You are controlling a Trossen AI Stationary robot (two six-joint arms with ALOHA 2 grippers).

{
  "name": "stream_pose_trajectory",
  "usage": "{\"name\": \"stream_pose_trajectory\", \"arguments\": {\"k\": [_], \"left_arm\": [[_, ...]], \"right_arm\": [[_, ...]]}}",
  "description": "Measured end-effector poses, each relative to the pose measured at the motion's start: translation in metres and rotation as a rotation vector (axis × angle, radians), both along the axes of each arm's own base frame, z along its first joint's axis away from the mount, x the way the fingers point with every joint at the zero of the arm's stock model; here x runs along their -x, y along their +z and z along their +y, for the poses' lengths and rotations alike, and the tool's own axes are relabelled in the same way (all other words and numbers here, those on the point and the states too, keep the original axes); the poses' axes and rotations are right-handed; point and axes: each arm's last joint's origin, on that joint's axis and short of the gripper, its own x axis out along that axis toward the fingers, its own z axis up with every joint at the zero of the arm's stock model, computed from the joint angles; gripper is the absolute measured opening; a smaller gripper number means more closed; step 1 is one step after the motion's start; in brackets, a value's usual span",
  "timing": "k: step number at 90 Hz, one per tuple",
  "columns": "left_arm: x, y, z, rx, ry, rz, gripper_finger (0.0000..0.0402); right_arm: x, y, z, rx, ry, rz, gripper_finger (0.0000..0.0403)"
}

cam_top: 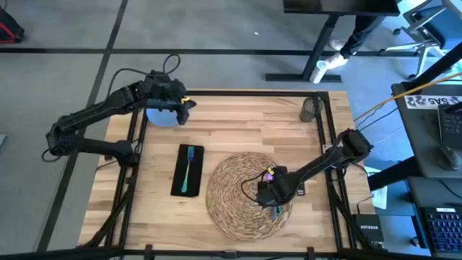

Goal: Set table place
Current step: Adjust the blue spoon on the brown placemat

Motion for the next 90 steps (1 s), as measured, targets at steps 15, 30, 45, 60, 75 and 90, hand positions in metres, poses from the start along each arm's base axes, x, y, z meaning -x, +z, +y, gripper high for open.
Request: {"name": "stream_pose_trajectory", "arguments": {"k": [15, 30, 45, 60, 75, 90], "left_arm": [[0.0000, 0.0000, 0.0000, -0.001, 0.000, 0.000, 0.0000], [0.0000, 0.0001, 0.0000, -0.001, 0.000, 0.000, 0.0000], [0.0000, 0.0001, 0.0002, -0.007, 0.004, 0.002, 0.0000], [0.0004, 0.0001, 0.0009, -0.011, 0.013, 0.005, 0.0000], [0.0004, 0.0000, 0.0009, -0.011, 0.012, 0.005, 0.0000], [0.0004, 0.0001, 0.0009, -0.011, 0.013, 0.005, 0.0000]], "right_arm": [[0.0004, 0.0007, 0.0001, -0.010, 0.001, 0.002, 0.0083], [0.0011, 0.0029, 0.0000, -0.022, 0.011, -0.002, 0.0050], [0.0021, 0.0062, -0.0003, -0.034, 0.036, -0.001, 0.0014], [0.0023, 0.0062, -0.0002, -0.045, 0.063, 0.005, 0.0005], [0.0023, 0.0062, -0.0001, -0.047, 0.075, 0.005, 0.0009], [0.0022, 0.0062, -0.0001, -0.049, 0.087, 0.005, 0.0009]]}}
